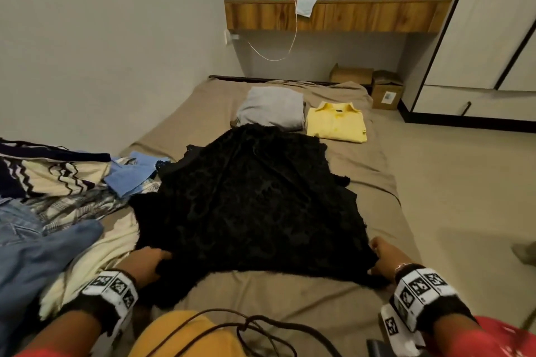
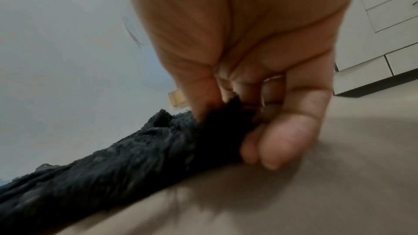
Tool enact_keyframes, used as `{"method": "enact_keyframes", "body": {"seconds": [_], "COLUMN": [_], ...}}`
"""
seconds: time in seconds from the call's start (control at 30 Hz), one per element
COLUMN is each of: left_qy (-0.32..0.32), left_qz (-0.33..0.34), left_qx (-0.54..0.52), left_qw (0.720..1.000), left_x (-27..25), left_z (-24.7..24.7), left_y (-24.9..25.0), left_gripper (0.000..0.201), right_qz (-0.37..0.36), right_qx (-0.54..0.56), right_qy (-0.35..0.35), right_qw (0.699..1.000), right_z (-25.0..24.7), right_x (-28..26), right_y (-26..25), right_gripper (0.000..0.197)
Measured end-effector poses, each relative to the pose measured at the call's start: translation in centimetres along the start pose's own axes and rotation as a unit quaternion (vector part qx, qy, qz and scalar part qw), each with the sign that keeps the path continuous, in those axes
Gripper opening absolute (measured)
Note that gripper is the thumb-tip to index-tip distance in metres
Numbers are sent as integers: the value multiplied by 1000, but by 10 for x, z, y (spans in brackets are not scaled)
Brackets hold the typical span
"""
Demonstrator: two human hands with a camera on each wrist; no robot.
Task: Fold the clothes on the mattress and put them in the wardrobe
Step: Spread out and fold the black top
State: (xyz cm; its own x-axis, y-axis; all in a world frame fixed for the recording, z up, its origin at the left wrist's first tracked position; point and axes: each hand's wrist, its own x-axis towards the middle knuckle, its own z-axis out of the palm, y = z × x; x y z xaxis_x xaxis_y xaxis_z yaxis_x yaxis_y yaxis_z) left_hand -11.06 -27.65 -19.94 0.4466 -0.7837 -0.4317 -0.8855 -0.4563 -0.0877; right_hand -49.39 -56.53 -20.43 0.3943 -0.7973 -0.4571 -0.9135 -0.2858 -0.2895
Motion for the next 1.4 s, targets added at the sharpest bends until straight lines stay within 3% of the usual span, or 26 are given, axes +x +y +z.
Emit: {"method": "enact_keyframes", "body": {"seconds": [0.07, 0.17, 0.27, 0.33, 0.43, 0.5, 0.6, 0.7, 0.8, 0.9, 0.93, 1.0, 1.07, 1.13, 1.2, 1.27, 1.3, 1.33, 1.4], "left_qy": [-31, -111, -186, -146, 47, 103, 91, 84, 124, 142, 118, 46, 8, 1, 4, 11, 14, 17, 13], "left_qz": [-15, -6, 14, 0, -21, -25, -3, -9, -7, -4, -9, -31, -58, -76, -81, -87, -93, -98, -102], "left_qx": [56, 100, -3, -120, -149, -153, -128, -91, -90, -97, -101, -112, -108, -109, -115, -127, -132, -137, -141], "left_qw": [998, 989, 982, 982, 988, 983, 988, 992, 988, 985, 988, 992, 992, 991, 990, 988, 987, 986, 985], "left_x": [-7, -17, -19, -8, 36, 74, 128, 188, 237, 270, 277, 289, 296, 298, 299, 300, 300, 300, 298], "left_z": [5, 11, -17, -53, -97, -117, -137, -140, -134, -128, -126, -119, -115, -115, -117, -118, -118, -118, -119], "left_y": [-14, -23, -20, -20, -26, -26, -23, -23, -29, -33, -33, -33, -34, -34, -35, -35, -35, -36, -35], "left_gripper": [24, 21, 28, 27, 26, 21, 18, 28, 39, 53, 56, 61, 65, 67, 68, 67, 67, 67, 69], "right_qz": [-4, -11, -2, -20, -62, -99, -160, -201, -231, -264, -267, -277, -288, -293, -302, -255, -205, -147, -29], "right_qx": [-28, 16, 64, 58, 58, 25, -49, -92, -126, -164, -192, -238, -187, -39, 122, 200, 179, 130, -22], "right_qy": [-50, -124, -157, -104, -15, 7, 42, 61, 88, 102, 87, 68, 59, 67, 93, 128, 129, 118, 50], "right_qw": [998, 992, 985, 993, 996, 995, 985, 973, 961, 945, 940, 928, 937, 953, 941, 938, 954, 974, 998], "right_z": [0, 4, -12, -37, -80, -103, -126, -133, -136, -133, -130, -126, -130, -142, -163, -180, -186, -190, -192], "right_x": [-9, -17, -11, 9, 47, 77, 130, 189, 241, 283, 294, 310, 318, 317, 312, 308, 307, 308, 314], "right_y": [9, 18, 10, -3, -32, -56, -94, -125, -147, -160, -164, -169, -163, -144, -112, -77, -61, -48, -27], "right_gripper": [45, 49, 30, 24, 12, 9, 26, 29, 31, 54, 59, 48, 31, 23, 16, 31, 24, 16, 24]}}
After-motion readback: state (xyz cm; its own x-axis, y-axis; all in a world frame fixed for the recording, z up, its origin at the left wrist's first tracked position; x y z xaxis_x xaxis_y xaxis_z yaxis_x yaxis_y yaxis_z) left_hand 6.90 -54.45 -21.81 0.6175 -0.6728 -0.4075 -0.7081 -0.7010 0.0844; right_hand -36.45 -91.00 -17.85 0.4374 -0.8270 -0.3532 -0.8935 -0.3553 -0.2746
